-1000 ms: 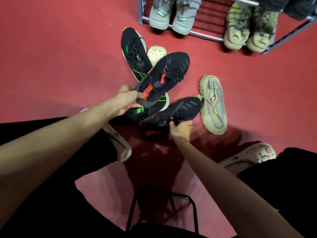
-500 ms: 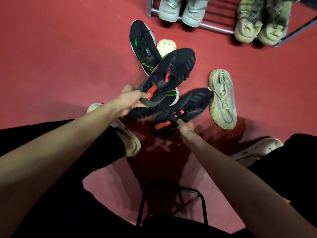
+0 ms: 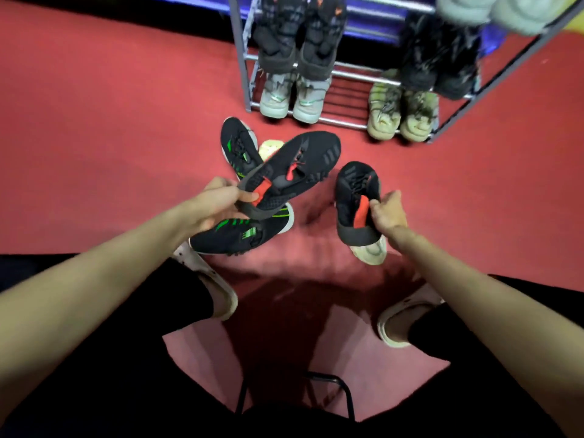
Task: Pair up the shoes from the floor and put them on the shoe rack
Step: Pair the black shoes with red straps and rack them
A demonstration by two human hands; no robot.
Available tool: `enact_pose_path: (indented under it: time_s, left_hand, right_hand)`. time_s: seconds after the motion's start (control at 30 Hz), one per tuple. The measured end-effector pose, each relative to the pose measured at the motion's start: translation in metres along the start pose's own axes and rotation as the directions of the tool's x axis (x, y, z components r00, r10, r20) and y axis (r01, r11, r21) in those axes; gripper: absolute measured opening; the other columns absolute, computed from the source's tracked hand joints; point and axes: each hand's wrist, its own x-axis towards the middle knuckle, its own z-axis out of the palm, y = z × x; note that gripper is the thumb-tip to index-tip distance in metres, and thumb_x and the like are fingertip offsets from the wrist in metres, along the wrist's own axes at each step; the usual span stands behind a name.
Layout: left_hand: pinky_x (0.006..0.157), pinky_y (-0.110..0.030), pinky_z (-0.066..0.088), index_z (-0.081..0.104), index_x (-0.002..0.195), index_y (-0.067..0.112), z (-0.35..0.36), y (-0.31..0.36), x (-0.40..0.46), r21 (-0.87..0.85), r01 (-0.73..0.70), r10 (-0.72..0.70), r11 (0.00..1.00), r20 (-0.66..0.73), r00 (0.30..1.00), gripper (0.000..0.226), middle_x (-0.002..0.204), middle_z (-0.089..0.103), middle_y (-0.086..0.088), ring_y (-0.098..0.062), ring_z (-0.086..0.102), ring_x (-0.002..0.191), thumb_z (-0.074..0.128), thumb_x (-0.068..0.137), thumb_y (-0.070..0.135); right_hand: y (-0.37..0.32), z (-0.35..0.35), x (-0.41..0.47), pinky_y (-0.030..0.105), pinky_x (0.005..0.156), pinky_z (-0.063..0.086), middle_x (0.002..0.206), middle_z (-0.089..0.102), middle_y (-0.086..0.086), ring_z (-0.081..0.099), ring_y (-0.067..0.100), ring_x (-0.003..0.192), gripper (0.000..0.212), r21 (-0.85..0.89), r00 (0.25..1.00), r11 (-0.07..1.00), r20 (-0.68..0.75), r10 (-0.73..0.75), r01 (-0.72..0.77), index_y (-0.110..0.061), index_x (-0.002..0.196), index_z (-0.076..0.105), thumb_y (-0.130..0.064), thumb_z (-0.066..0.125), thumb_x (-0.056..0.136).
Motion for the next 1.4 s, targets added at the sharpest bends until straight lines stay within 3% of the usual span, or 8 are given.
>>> enact_pose_path:
  time_s: [0.1,0.17,0.47,0.67,0.87,1.0,1.13,1.4]
  left_hand:
    - [0.074,-0.033,0.061,0.067,0.089,0.002,0.005,0.025,-0.020,-0.005,-0.091,0.091,0.996,0.099,0.991,0.008,0.097,0.072,-0.016,-0.022,0.072,0.076,0.063,0.083,-0.002]
    - [0.072,-0.031,0.061,0.070,0.075,0.008,0.010,0.044,-0.034,-0.044,-0.153,0.158,0.987,0.129,0.979,0.019,0.087,0.076,-0.009,-0.020,0.074,0.073,0.060,0.085,-0.004]
    - [0.074,-0.038,0.061,0.064,0.103,-0.008,0.027,0.128,-0.078,-0.154,-0.322,0.335,0.934,0.062,0.940,0.020,0.094,0.071,-0.019,-0.022,0.072,0.077,0.059,0.084,-0.005]
    - [0.081,-0.044,0.058,0.063,0.090,0.004,0.026,0.189,-0.056,-0.197,-0.295,0.304,0.935,0.016,0.953,0.009,0.090,0.068,-0.015,-0.026,0.069,0.089,0.058,0.085,-0.002]
    - [0.060,-0.041,0.060,0.058,0.085,0.005,0.014,0.245,-0.012,-0.234,-0.337,0.340,0.912,-0.031,0.940,0.007,0.087,0.065,-0.012,-0.021,0.066,0.082,0.056,0.088,-0.001]
    - [0.078,-0.046,0.058,0.059,0.096,0.001,0.013,0.274,0.016,-0.224,-0.405,0.402,0.886,-0.060,0.913,0.009,0.092,0.066,-0.014,-0.022,0.068,0.081,0.059,0.087,-0.002]
    - [0.062,-0.042,0.060,0.055,0.110,-0.003,0.020,0.292,0.041,-0.271,-0.436,0.434,0.858,-0.070,0.898,0.024,0.083,0.066,-0.012,-0.018,0.069,0.062,0.060,0.087,-0.003]
    - [0.088,-0.052,0.053,0.050,0.123,-0.007,0.028,0.295,0.083,-0.364,-0.411,0.400,0.836,-0.110,0.910,0.038,0.093,0.065,-0.015,-0.028,0.065,0.090,0.060,0.087,-0.002]
  right_hand:
    - [-0.013,-0.037,-0.010,0.038,0.087,0.039,0.098,0.051,0.013,0.054,0.032,0.108,0.018,0.059,0.993,0.992,-0.058,-0.105,0.108,-0.008,0.103,0.033,-0.013,0.044,0.091]
    - [-0.021,-0.060,-0.020,0.035,0.079,0.035,0.090,0.049,0.008,0.050,0.027,0.098,0.013,0.122,0.976,0.974,-0.132,-0.176,0.192,-0.009,0.100,0.032,-0.012,0.042,0.092]
    - [-0.077,-0.114,-0.044,0.027,0.080,0.037,0.085,0.057,-0.009,0.053,0.014,0.091,0.026,0.258,0.822,0.799,-0.362,-0.440,0.542,-0.006,0.115,0.047,-0.016,0.050,0.091]
    - [-0.148,-0.108,0.006,0.035,0.081,0.039,0.084,0.055,-0.001,0.050,0.016,0.086,0.018,0.354,0.820,0.755,-0.390,-0.418,0.553,-0.007,0.103,0.049,-0.019,0.050,0.090]
    - [-0.217,-0.096,0.049,0.044,0.092,0.044,0.097,0.055,0.010,0.054,0.025,0.093,0.013,0.338,0.810,0.749,-0.379,-0.446,0.570,-0.010,0.100,0.044,-0.016,0.047,0.089]
    - [-0.257,-0.087,0.074,0.025,0.072,0.030,0.099,0.049,0.008,0.047,0.018,0.094,0.025,0.284,0.796,0.754,-0.354,-0.492,0.592,0.001,0.114,0.045,-0.013,0.042,0.093]
    - [-0.285,-0.073,0.104,0.024,0.061,0.021,0.099,0.048,0.009,0.043,0.018,0.092,0.011,0.232,0.787,0.769,-0.359,-0.501,0.595,-0.006,0.104,0.041,-0.011,0.038,0.094]
    - [-0.314,-0.049,0.135,0.026,0.067,0.025,0.099,0.046,0.012,0.043,0.021,0.090,0.005,0.205,0.821,0.814,-0.330,-0.466,0.544,-0.007,0.099,0.032,-0.006,0.032,0.095]
